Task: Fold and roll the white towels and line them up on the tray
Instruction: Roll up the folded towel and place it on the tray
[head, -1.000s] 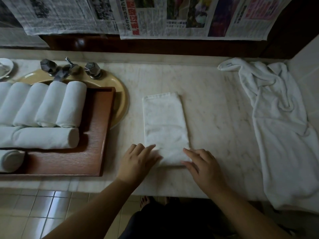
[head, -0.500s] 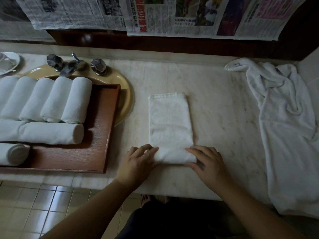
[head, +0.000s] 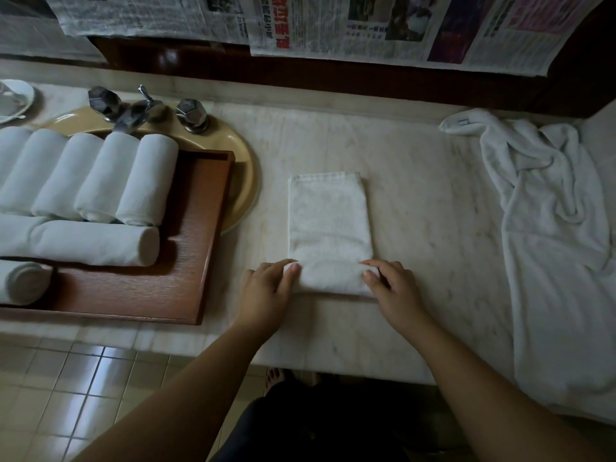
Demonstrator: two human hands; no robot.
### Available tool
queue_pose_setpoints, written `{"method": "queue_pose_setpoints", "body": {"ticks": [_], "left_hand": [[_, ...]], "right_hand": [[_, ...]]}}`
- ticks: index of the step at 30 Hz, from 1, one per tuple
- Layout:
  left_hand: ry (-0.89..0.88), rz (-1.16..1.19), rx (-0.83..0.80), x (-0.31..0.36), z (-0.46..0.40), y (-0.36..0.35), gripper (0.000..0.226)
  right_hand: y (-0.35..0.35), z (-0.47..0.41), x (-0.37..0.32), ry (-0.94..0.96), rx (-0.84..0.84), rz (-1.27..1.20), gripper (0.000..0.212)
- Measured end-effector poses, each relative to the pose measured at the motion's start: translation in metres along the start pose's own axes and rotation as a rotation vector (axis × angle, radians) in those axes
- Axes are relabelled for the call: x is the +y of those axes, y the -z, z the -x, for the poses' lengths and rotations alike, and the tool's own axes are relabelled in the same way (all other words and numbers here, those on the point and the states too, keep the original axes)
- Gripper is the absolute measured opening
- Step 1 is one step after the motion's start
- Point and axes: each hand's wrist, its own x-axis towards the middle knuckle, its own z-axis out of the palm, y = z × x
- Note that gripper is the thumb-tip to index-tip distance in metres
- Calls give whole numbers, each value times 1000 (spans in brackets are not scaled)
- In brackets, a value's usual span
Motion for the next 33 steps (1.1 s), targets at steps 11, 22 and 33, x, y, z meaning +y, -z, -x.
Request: {"method": "queue_pose_setpoints", "body": {"ticks": [11, 22, 33], "left_hand": [[-308, -275, 297, 15, -10, -1, 16], [-511, -494, 98, -1, 15, 3, 45], [-182, -287, -24, 5, 22, 10, 59]], "right_hand": [[0, 0, -23, 161, 203, 180, 9], [-2, 39, -1, 371, 194, 398, 58], [18, 13, -6, 163, -149, 163, 46]]}}
